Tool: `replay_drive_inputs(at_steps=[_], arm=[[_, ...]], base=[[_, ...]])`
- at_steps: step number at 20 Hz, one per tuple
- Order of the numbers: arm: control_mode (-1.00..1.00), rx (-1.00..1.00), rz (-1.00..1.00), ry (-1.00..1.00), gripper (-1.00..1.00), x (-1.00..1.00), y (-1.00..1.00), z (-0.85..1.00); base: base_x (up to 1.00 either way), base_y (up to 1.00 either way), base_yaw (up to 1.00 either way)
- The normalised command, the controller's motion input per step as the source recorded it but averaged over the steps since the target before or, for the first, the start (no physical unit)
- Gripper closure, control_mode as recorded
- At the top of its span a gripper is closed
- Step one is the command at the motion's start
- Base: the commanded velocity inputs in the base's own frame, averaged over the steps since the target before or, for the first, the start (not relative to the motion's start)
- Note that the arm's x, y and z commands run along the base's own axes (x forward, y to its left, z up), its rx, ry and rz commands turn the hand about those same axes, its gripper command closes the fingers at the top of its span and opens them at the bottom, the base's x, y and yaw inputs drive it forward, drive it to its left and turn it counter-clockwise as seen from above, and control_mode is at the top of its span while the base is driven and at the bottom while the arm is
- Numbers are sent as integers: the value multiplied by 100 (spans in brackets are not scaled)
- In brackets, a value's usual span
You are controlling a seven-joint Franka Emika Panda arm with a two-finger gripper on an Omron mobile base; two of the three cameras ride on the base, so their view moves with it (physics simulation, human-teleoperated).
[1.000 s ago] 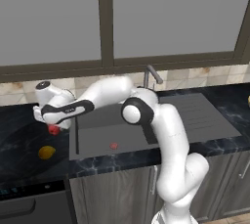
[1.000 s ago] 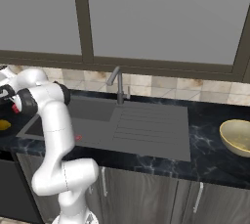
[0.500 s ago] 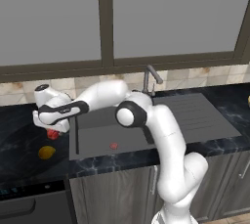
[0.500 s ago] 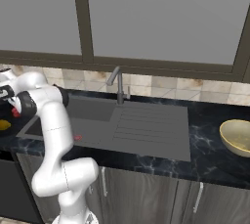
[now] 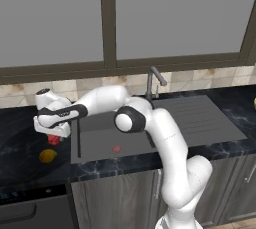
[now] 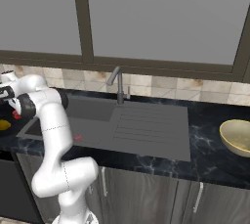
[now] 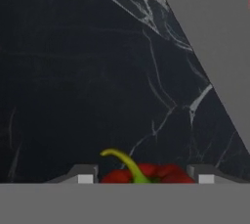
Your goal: Remove the bell pepper and lemon from the sink. Then move the bowl and cup from the counter to the sink for washing.
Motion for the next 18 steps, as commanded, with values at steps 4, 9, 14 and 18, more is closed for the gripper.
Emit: replay_drive_inputs(at_steps=[4, 9, 14, 18], arm=[[-100, 0, 0, 0, 100, 1, 8, -17], [-100, 0, 0, 0, 100, 0, 5, -17], [-100, 0, 0, 0, -100, 0, 0, -17], [-100, -1, 0, 0, -100, -2, -6, -13]], base=[[0, 0, 0], [0, 0, 0], [0, 0, 0], [0, 0, 0]])
